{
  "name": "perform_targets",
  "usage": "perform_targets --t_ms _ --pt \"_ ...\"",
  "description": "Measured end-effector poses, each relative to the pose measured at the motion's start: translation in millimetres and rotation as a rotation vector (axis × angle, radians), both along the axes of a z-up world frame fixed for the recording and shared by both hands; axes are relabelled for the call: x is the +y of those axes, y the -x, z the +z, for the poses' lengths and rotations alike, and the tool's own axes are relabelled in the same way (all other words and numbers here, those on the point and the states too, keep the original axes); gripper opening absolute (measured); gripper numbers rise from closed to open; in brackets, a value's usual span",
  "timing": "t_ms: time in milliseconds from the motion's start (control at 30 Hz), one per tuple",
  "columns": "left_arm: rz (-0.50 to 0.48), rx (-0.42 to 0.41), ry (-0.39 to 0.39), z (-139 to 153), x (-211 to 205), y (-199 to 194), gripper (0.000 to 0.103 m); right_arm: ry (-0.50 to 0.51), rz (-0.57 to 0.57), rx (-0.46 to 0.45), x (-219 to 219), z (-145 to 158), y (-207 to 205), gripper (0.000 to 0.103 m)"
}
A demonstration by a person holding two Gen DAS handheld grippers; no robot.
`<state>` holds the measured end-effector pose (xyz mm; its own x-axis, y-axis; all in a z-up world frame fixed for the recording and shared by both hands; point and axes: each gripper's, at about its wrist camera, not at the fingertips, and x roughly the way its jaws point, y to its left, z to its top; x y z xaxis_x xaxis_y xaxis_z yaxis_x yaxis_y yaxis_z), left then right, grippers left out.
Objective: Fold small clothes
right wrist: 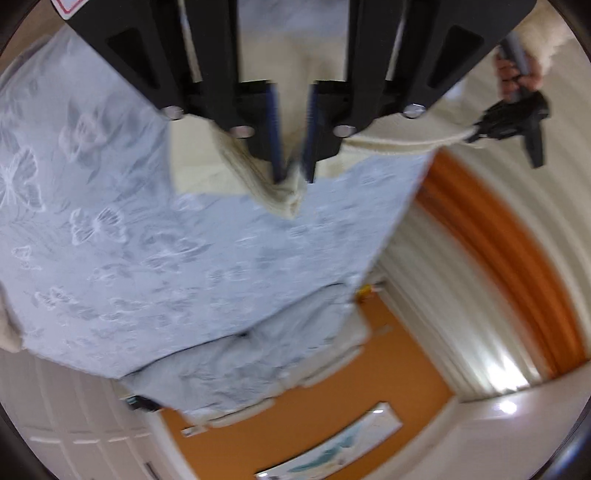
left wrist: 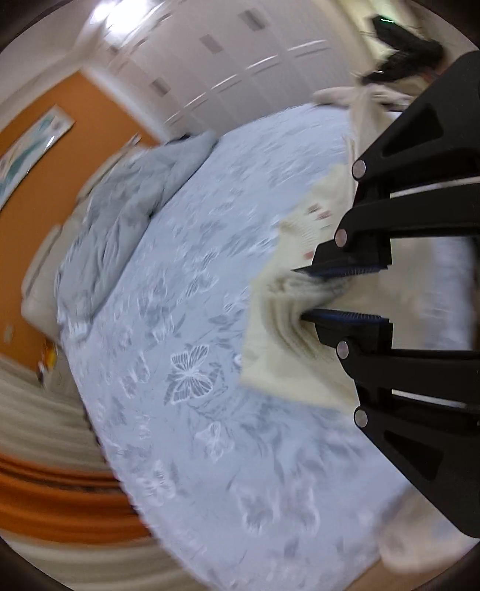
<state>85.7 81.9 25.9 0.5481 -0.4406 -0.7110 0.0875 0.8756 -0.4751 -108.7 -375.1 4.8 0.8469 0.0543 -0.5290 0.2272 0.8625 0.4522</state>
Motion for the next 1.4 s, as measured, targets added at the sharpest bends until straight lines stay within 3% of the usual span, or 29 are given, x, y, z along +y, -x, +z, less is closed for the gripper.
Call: perform_targets --t_ms 33,67,133,167,233,333,400,467,567,633,667,700,733,767,800,867,967,1067,1100,1167,1233,1267,1300,1400 --pt "0.068 0.058 -0.009 -27 -8 -18 0.034 0.077 -0.078 0.027 0 -13 -13 0.051" --pt "0.104 0.097 -0.033 -42 -10 -28 0.043 0.15 -0.149 0.072 2 -25 -22 0.051" --pt "0.172 0.123 -0.111 -62 -10 -35 0.047 0.121 -0.162 0.124 1 -42 -27 0.051" --pt "0.167 0.104 -0.103 -67 -7 -32 0.05 0.077 -0.139 0.126 1 -50 -26 0.052" --pt "0.115 0.077 -0.104 -72 -3 -30 0.077 0.077 -0.108 0.166 6 -68 -22 0.055" --pt "0.061 0.04 -0.189 -78 -5 -35 0.081 0.125 -0.071 0.249 8 -91 -33 0.056" --pt "0.024 0.068 -0.237 -91 -9 -48 0.083 0.067 -0.08 0.288 -2 -103 -49 0.056" --pt "0.001 0.124 -0.236 -109 -10 -61 0.083 0.016 -0.1 0.288 -11 -113 -64 0.061" --pt "-0.023 0.195 -0.229 -130 -18 -75 0.08 -0.029 -0.102 0.331 -22 -131 -92 0.061" --pt "-0.018 0.22 -0.269 -139 -23 -82 0.064 -0.039 -0.107 0.368 -21 -139 -107 0.061" --pt "-0.019 0.208 -0.27 -140 -25 -83 0.061 -0.036 -0.099 0.371 -18 -142 -110 0.06" --pt "-0.015 0.185 -0.263 -139 -25 -82 0.048 -0.033 -0.09 0.374 -16 -146 -113 0.056" --pt "-0.026 0.169 -0.255 -139 -25 -82 0.026 -0.037 -0.07 0.375 -11 -150 -116 0.029" --pt "-0.039 0.161 -0.238 -139 -26 -81 0.017 -0.039 -0.056 0.383 -10 -154 -120 0.011" --pt "-0.038 0.154 -0.228 -138 -26 -80 0.014 -0.027 -0.048 0.394 -6 -157 -121 0.01" --pt "-0.028 0.102 -0.181 -119 -24 -71 0.013 -0.035 -0.04 0.331 -4 -145 -113 0.009" --pt "-0.055 0.027 -0.083 -75 -22 -67 0.013 -0.057 -0.057 0.17 -7 -93 -92 0.008" --pt "-0.058 -0.03 -0.109 -49 -32 -81 0.013 -0.032 -0.071 0.11 -15 -64 -95 0.008" --pt "-0.052 -0.017 -0.134 -52 -36 -91 0.014 -0.023 -0.081 0.127 -19 -68 -101 0.008" --pt "-0.038 0.063 -0.168 -79 -42 -115 0.014 -0.019 -0.103 0.24 -31 -105 -122 0.008" --pt "-0.035 0.177 -0.242 -132 -50 -133 0.014 -0.03 -0.12 0.4 -39 -157 -141 0.008" --pt "-0.026 0.206 -0.274 -148 -52 -135 0.014 -0.025 -0.123 0.437 -39 -171 -144 0.008" --pt "-0.027 0.187 -0.297 -158 -53 -133 0.015 -0.018 -0.135 0.419 -38 -170 -143 0.008" --pt "-0.047 0.137 -0.335 -147 -57 -125 0.018 -0.051 -0.151 0.376 -36 -153 -138 0.01"
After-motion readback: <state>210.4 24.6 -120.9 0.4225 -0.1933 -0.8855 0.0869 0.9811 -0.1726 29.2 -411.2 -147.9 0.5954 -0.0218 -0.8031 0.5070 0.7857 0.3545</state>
